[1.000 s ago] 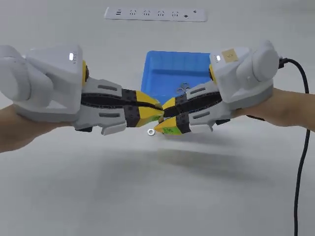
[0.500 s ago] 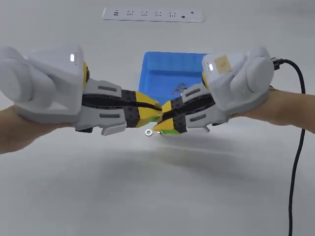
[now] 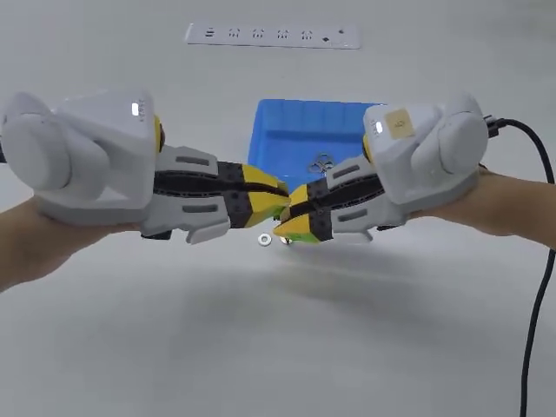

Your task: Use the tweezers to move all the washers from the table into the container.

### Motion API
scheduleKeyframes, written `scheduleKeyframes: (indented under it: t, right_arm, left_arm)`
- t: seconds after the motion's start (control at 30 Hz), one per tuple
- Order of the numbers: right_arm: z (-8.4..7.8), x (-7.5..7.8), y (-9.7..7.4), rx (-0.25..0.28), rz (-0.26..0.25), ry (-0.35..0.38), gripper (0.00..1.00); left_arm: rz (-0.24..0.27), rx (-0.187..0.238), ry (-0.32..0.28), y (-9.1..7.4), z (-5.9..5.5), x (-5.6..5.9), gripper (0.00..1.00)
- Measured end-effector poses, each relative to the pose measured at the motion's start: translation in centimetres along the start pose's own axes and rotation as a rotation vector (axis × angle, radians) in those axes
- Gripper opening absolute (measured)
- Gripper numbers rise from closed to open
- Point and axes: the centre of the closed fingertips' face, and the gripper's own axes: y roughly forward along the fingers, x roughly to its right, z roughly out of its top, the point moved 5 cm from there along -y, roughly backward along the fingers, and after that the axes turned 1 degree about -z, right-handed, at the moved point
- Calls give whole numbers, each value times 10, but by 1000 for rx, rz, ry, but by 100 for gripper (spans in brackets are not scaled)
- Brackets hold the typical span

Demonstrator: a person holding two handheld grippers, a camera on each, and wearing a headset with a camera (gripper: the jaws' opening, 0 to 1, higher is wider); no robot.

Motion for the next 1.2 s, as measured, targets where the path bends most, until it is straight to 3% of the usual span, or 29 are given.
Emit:
scheduleKeyframes:
  t: [0.07, 0.13, 0.23, 0.3, 0.4, 0.5, 0.6, 0.7, 0.8, 0.9, 1.0, 1.2]
  right_arm:
    - [2, 0, -1, 0, -9, -3, 8]
    - [4, 0, -2, 3, -19, 1, 8]
    - [10, -1, -7, 9, -34, -1, 8]
    - [15, -1, -10, 13, -44, -3, 8]
    - [24, -2, -16, 31, -60, 2, 8]
    - [31, -3, -22, 38, -71, 0, 8]
    - [38, -4, -28, 40, -82, 0, 8]
    - [45, -7, -33, 45, -97, 0, 8]
    - [52, -8, -37, 51, -110, -4, 8]
    - [61, -8, -43, 56, -124, -15, 8]
    - [69, -1, -51, 62, -150, -24, 8]
    - [78, 18, -64, 82, -209, -24, 8]
  left_arm:
    - [2, 29, -60, -3, 4, 0, 8]
    - [9, 78, -108, -7, 11, -1, 17]
    - [43, 70, -67, -13, 15, -3, 20]
    - [55, 71, -75, -18, 15, -2, 23]
    - [52, 75, -157, -28, 16, 5, 33]
    - [78, 55, -120, -39, 13, 11, 36]
    - [100, 50, -134, -50, 9, 16, 39]
    - [115, 91, -188, -59, 7, 21, 44]
    - [153, 91, -189, -67, 4, 22, 48]
    - [182, 122, -223, -76, 8, 24, 59]
    - [188, 140, -260, -82, 11, 27, 75]
    - [196, 151, -258, -92, 9, 34, 88]
